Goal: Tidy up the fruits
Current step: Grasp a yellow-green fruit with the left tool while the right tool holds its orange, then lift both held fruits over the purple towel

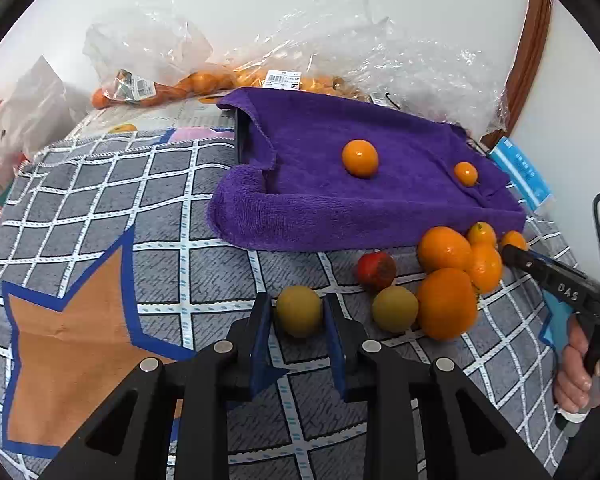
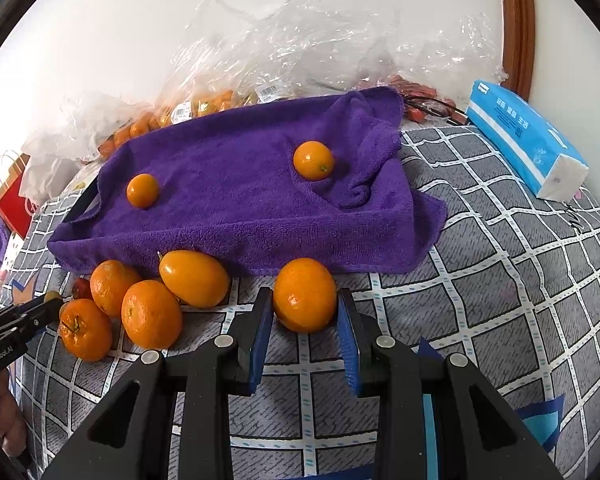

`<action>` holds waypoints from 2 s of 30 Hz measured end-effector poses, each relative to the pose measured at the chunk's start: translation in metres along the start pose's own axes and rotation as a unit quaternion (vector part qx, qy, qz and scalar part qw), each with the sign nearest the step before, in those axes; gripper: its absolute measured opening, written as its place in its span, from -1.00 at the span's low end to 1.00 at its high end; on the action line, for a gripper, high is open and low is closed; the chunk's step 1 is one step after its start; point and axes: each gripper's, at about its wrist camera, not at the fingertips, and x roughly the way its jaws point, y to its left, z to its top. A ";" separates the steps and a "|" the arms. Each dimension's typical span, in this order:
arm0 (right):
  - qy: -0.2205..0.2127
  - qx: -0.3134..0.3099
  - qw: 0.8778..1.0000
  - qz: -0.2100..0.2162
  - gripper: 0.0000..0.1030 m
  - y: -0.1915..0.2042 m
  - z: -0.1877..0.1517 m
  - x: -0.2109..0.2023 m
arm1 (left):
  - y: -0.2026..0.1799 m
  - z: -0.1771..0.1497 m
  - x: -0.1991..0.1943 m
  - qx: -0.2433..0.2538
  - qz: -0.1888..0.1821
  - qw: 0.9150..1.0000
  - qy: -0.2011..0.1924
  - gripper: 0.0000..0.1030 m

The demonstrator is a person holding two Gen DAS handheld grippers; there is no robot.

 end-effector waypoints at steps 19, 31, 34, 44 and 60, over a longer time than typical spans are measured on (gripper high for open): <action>-0.033 -0.013 0.999 0.006 -0.39 0.005 -0.002 -0.014 | 0.004 -0.005 -0.004 -0.016 -0.015 1.000 -0.007 -0.56; -0.038 -0.022 0.999 0.007 -0.39 0.007 -0.004 -0.015 | -0.001 -0.008 -0.017 0.001 -0.015 0.999 -0.038 -0.56; -0.047 -0.018 0.999 0.011 -0.39 0.006 -0.004 -0.019 | -0.005 -0.009 -0.027 0.009 -0.003 0.998 -0.066 -0.56; -0.056 -0.022 0.998 0.012 -0.39 0.008 -0.004 -0.022 | -0.019 -0.012 -0.051 0.040 0.007 0.991 -0.131 -0.56; -0.103 -0.045 0.994 0.012 -0.39 0.024 0.044 -0.062 | -0.006 0.053 -0.083 -0.036 -0.051 0.987 -0.149 -0.56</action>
